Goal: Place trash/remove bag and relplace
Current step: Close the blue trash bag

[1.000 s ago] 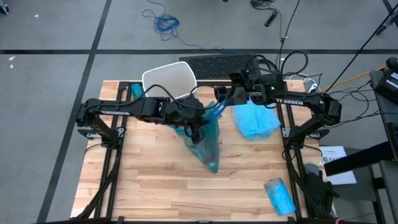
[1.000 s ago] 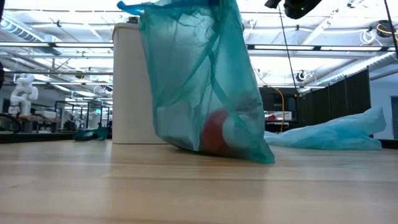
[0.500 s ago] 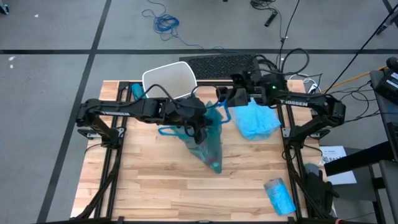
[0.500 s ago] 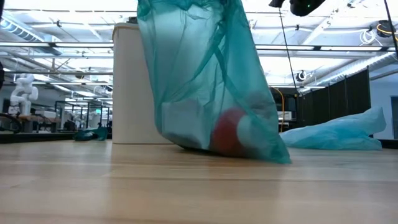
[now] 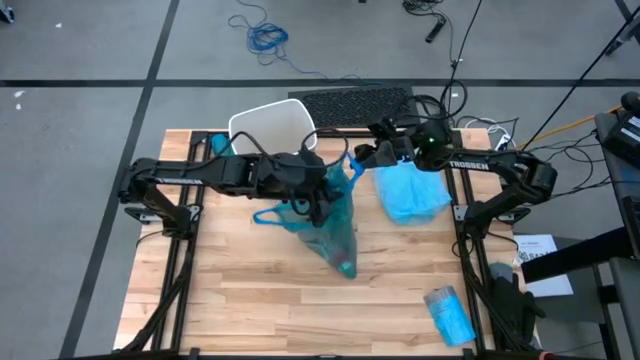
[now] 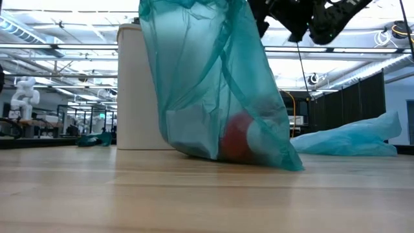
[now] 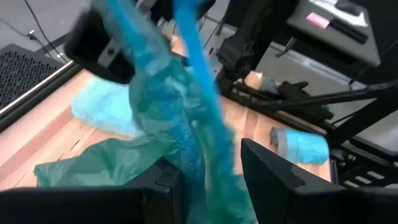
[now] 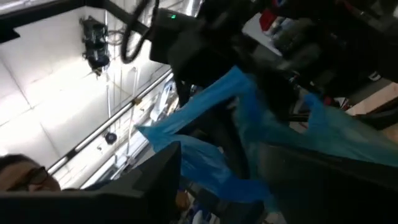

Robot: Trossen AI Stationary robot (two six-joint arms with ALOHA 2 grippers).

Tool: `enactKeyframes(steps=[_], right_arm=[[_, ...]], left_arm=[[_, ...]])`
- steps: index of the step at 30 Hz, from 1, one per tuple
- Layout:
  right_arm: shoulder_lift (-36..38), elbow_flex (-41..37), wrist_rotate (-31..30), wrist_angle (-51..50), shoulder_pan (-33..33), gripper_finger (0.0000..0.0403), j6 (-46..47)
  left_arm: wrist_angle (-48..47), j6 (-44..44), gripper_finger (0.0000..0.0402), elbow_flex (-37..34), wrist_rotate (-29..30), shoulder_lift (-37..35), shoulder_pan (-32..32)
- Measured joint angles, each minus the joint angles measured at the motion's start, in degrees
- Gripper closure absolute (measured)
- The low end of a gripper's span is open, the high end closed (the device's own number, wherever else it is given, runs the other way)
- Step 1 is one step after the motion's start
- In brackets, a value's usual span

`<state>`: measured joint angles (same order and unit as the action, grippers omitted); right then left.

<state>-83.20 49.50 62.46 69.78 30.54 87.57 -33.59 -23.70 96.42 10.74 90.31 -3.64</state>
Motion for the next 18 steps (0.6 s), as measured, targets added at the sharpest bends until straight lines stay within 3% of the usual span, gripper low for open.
enactKeyframes(steps=[18], right_arm=[[-0.04, -1.45, -2.50, 4.60, -0.66, 0.0215, 0.35]], left_arm=[[-5.81, -3.83, 0.0265, 2.43, 0.48, -9.54, -4.19]])
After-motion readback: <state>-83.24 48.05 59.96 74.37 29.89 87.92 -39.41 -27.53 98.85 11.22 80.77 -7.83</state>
